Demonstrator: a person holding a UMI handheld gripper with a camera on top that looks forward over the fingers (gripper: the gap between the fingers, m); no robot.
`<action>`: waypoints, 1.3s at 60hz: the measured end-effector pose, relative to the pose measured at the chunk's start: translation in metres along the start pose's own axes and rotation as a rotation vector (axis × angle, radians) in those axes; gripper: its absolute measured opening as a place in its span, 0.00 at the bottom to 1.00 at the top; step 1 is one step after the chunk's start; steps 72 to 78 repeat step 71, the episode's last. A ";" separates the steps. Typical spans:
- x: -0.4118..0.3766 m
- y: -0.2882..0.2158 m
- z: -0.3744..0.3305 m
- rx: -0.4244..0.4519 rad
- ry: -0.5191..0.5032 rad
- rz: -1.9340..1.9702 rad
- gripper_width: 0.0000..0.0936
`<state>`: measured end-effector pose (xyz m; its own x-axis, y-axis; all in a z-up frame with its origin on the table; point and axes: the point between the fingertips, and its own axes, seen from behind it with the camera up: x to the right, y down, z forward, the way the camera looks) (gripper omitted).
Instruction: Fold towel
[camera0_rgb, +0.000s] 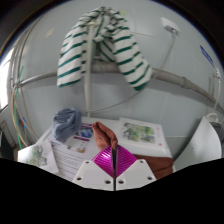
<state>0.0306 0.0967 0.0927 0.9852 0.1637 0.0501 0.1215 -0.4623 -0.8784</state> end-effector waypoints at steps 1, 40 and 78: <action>0.014 0.001 -0.002 -0.001 0.022 0.010 0.01; 0.163 0.091 -0.062 -0.158 0.417 -0.072 0.87; -0.039 0.142 -0.317 -0.047 0.159 0.240 0.91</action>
